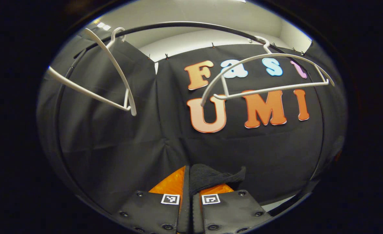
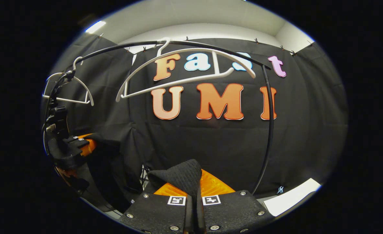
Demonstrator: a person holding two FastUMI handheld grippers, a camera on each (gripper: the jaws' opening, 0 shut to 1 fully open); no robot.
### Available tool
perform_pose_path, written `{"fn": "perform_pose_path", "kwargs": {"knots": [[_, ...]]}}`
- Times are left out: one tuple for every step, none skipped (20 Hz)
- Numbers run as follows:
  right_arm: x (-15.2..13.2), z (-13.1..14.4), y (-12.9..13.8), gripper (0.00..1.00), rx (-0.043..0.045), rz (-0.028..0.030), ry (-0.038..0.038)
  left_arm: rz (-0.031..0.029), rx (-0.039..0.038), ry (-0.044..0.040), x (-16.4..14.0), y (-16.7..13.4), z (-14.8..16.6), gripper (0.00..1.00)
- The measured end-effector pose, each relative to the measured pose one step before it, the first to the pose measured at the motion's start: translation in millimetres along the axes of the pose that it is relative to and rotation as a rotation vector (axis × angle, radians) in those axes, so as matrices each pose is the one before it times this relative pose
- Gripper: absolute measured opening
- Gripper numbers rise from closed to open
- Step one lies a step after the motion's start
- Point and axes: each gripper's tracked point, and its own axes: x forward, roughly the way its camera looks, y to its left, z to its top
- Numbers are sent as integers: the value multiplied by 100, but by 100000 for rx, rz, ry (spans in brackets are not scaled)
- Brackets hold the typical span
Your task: Grasp the clothes on the hanger with both hands and then place them into the laundry hamper below.
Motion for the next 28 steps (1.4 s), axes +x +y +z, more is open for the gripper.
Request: {"fn": "perform_pose_path", "kwargs": {"knots": [[118, -681, 487, 5, 47, 1073, 1452, -4419, -1687, 2227, -462, -1198, -761, 11], [34, -911, 646, 4, 62, 1452, 2083, -4201, -1153, 2107, -426, -1092, -885, 11], [-26, -1182, 506, 4, 55, 1440, 2355, -3371, -343, 1870, -215, -1018, -947, 11], [96, -1246, 500, 4, 105, 1520, 2418, -3526, -307, 2493, 48, -905, -1011, 11], [-210, -1197, 463, 4, 119, 1357, 2021, -3883, -1054, 3109, 31, -902, -1217, 11], [190, -1134, 622, 5, 39, 1370, 2467, -4004, -1913, 4109, 213, -844, -1522, 11], [197, -1401, 403, 4, 171, 908, 3143, -2319, -1058, 4147, 31, -738, -1515, 11], [364, -1404, 441, 5, 468, 885, 3272, -1860, 129, 4620, -218, -858, -1566, 11], [217, -1189, 200, 5, 804, 537, 2941, -1746, 293, 4698, 33, -629, -1599, 11], [300, -1055, 342, 6, 815, 33, 2475, -1212, 85, 3823, 186, -633, -1574, 11], [205, -1099, 12, 6, 646, -586, 2326, -1253, 405, 3757, -10, -348, -1235, 11], [155, -1182, 9, 7, 507, -467, 2729, -631, 610, 3507, -712, -216, -1237, 11], [201, -1208, -29, 7, 556, -271, 3245, -930, 144, 3455, -178, -325, -921, 11], [122, -1248, -142, 9, 706, -691, 2885, -1016, -81, 3143, -39, -416, -1094, 11], [105, -1111, -195, 10, 720, -651, 2454, -487, -39, 2584, -140, -182, -991, 11], [46, -1113, -258, 10, 1037, -762, 2349, -840, -148, 2690, 167, -85, -1218, 11], [2, -1039, -273, 10, 1430, -150, 2105, -314, -176, 2423, 93, -81, -1006, 9], [-23, -1147, -179, 12, 1273, -97, 2361, -56, -71, 2425, 240, -167, -656, 11], [15, -1122, -241, 13, 667, -596, 2338, 670, -251, 2736, 174, 143, -770, 11], [113, -984, -201, 14, 188, -616, 2772, -47, -386, 2759, 157, 17, -857, 11], [126, -934, -327, 15, -105, -968, 2841, -237, -662, 2314, 156, -259, -447, 12], [333, -219, -6, 32, 164, -258, 1453, 466, -898, 2246, 164, 15, -667, 13], [-53, 99, 134, 27, 254, 419, -29, -27, -1158, 1519, 123, 80, -254, 16], [283, 79, 210, 39, 26, 441, 451, 880, -794, 1105, 376, 389, -317, 22], [108, 333, 161, 50, 357, 1197, -418, 165, 28, 2738, 236, 148, -698, 32], [-73, 287, 233, 61, 626, 471, -912, -401, 401, 2015, -64, -73, -739, 46], [107, 434, 96, 65, 536, 229, -420, -1475, -587, 1212, -126, -312, -330, 59], [93, -17, 0, 73, 282, -163, 61, -682, 341, -493, -125, -333, 340, 73]]}}
